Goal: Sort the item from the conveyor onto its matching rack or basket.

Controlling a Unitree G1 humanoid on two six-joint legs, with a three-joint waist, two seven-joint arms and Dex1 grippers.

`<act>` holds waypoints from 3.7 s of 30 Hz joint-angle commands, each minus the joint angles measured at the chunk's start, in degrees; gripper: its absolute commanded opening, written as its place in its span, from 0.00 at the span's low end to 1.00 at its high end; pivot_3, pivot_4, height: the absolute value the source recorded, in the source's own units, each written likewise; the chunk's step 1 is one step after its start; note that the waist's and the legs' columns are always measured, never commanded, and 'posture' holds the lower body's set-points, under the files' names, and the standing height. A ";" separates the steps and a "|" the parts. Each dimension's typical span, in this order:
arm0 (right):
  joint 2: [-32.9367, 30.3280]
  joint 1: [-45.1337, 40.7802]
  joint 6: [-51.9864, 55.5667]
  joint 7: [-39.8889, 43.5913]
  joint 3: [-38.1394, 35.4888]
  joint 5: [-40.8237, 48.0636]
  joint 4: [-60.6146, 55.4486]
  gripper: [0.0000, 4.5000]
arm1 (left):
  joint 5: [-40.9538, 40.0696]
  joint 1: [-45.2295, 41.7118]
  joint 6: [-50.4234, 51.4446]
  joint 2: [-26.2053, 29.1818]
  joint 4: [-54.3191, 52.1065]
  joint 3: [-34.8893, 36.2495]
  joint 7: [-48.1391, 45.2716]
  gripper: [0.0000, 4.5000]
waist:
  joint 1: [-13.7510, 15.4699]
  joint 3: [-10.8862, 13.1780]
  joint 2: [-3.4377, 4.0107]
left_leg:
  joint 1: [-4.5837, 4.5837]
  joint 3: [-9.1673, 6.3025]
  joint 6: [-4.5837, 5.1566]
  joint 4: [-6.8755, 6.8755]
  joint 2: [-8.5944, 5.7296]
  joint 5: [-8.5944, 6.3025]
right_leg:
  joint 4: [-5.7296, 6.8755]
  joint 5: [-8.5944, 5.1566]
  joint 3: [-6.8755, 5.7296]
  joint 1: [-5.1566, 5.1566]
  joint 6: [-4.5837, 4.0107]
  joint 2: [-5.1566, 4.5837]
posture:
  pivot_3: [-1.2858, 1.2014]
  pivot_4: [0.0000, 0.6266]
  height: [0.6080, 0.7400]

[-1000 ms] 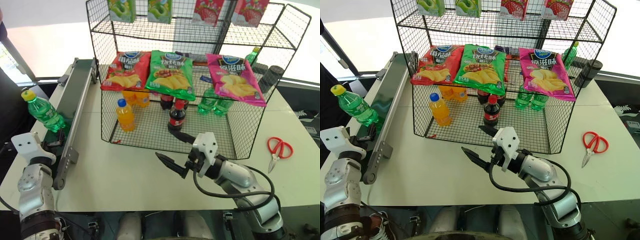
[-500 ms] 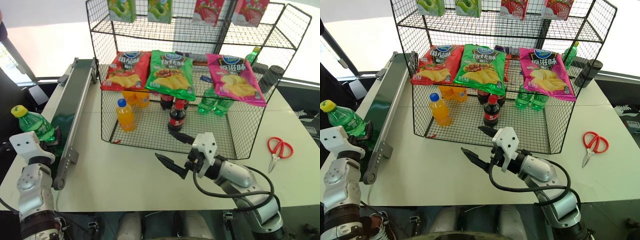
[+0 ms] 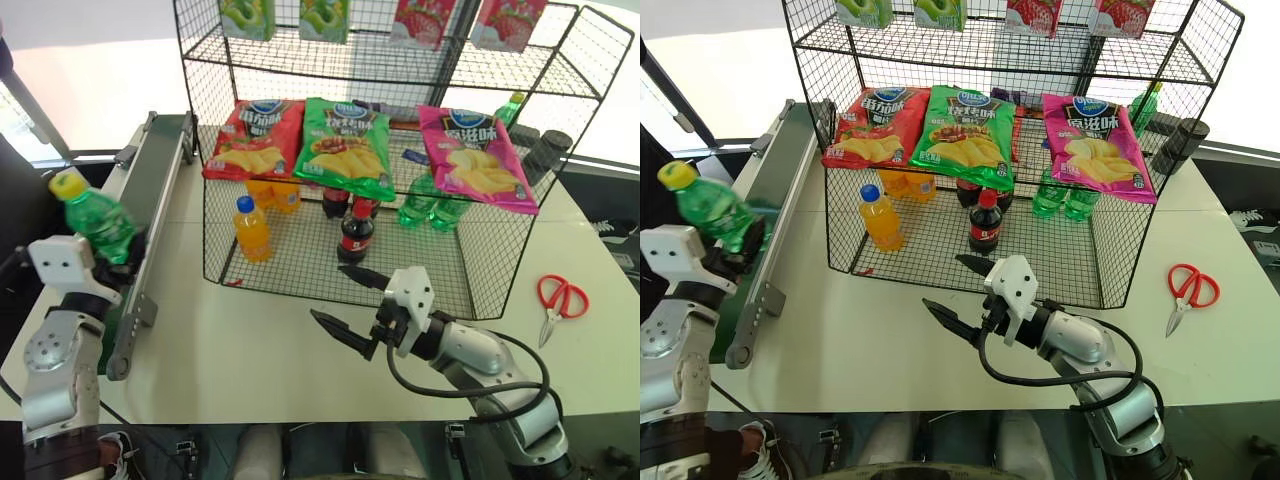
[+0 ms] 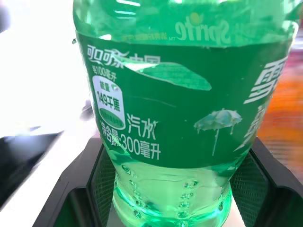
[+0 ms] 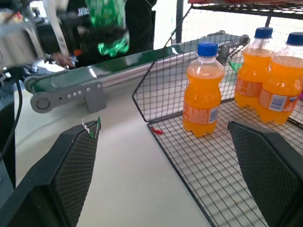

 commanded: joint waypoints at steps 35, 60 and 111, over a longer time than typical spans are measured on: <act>1.08 -2.60 3.49 -2.28 -1.82 4.01 -2.59 0.67 | 6.55 -20.50 -8.69 -11.49 12.64 -35.96 -37.67 0.62 | -0.66 0.12 0.22 | 0.03 -0.15 0.08 0.32 0.04 0.01 | 0.19 0.13 -0.12 0.16 0.27 0.74 | 0.52 0.24 1.00; 5.45 -2.48 -9.70 -17.67 -21.22 -5.41 17.73 0.67 | 4.74 -8.02 -1.75 -5.08 2.79 -27.40 -28.21 0.99 | 0.30 0.12 0.31 | 0.06 -0.14 0.07 0.37 0.10 0.01 | 0.23 0.13 -0.05 0.19 0.28 0.73 | 0.52 0.24 1.00; -2.98 24.05 -7.90 -6.81 -30.12 2.94 -1.79 1.00 | 5.91 -6.12 2.26 3.38 6.19 -21.57 -25.58 1.00 | 0.51 0.01 0.56 | 0.33 -0.12 0.08 0.35 0.17 0.01 | 0.31 0.12 0.11 0.39 0.26 0.89 | 0.52 0.24 1.00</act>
